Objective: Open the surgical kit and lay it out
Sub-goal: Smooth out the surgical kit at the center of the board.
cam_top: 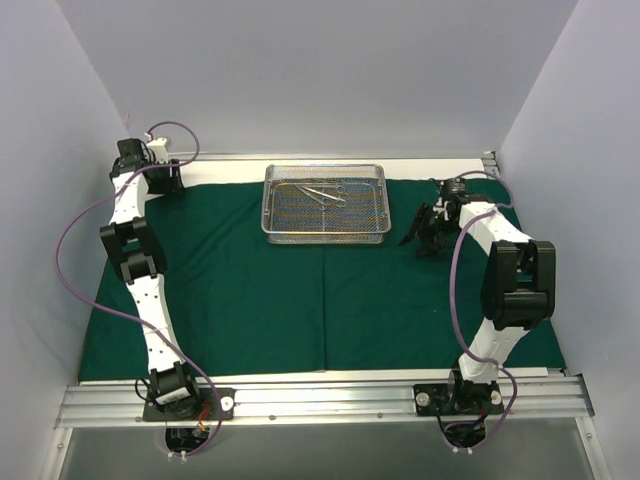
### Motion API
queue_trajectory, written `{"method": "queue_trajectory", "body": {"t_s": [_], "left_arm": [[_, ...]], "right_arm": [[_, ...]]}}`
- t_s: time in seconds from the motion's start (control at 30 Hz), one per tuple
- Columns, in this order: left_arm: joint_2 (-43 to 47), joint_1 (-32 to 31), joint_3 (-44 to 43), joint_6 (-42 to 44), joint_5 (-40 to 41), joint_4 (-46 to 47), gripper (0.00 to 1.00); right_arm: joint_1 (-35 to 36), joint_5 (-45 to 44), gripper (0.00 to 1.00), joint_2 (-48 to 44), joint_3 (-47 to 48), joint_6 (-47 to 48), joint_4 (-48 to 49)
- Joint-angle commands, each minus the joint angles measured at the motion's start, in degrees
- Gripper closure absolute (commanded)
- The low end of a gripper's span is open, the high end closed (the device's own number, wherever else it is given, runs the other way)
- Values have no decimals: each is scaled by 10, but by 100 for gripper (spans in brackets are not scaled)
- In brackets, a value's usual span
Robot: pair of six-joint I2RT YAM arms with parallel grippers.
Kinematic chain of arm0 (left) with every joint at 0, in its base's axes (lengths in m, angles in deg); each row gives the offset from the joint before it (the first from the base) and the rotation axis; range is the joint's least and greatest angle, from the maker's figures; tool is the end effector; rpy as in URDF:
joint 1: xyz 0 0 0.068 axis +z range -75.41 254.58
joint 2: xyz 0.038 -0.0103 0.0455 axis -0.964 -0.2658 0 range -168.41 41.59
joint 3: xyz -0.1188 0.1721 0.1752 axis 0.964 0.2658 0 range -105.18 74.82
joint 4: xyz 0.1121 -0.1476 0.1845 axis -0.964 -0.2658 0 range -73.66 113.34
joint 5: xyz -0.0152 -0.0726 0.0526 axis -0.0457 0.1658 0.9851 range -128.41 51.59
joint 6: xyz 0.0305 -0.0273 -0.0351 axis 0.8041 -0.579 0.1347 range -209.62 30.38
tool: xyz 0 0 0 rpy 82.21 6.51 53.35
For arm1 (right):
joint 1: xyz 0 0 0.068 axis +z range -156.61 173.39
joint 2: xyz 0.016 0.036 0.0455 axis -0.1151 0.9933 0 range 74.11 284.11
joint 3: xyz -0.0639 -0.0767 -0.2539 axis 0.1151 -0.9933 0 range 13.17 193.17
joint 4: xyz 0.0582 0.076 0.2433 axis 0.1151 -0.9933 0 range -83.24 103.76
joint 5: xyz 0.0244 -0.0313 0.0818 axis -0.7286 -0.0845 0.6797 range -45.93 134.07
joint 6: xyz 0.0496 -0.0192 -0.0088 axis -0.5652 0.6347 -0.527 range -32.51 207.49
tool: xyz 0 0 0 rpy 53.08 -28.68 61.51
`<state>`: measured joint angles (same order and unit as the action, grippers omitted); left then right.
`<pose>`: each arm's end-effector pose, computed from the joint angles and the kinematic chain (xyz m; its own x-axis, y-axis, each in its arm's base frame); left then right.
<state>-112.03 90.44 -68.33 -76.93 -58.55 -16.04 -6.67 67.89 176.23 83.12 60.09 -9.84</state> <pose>0.5590 0.1461 0.1632 -0.7266 0.0080 -0.6870 0.1197 0.9861 -0.1151 0.3748 0.0139 0.2038 -0.8381 0.4219 -0.3458 0.1796 0.8120 0.5554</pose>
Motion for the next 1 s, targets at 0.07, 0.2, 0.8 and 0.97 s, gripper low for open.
{"method": "queue_trajectory", "body": {"t_s": [0.07,0.2,0.8,0.97], "left_arm": [[-1,2,8,15,16,-5,35],[2,1,9,16,13,-10,51],[175,-25,84,-104,79,-9,98],[254,-54,172,-120,170,-10,98]], "right_arm": [[-3,-5,49,-26,-7,-13,-12],[13,-6,49,-25,-7,-20,-8],[31,18,50,-32,-13,-47,28],[31,37,50,-32,-30,-46,48]]}}
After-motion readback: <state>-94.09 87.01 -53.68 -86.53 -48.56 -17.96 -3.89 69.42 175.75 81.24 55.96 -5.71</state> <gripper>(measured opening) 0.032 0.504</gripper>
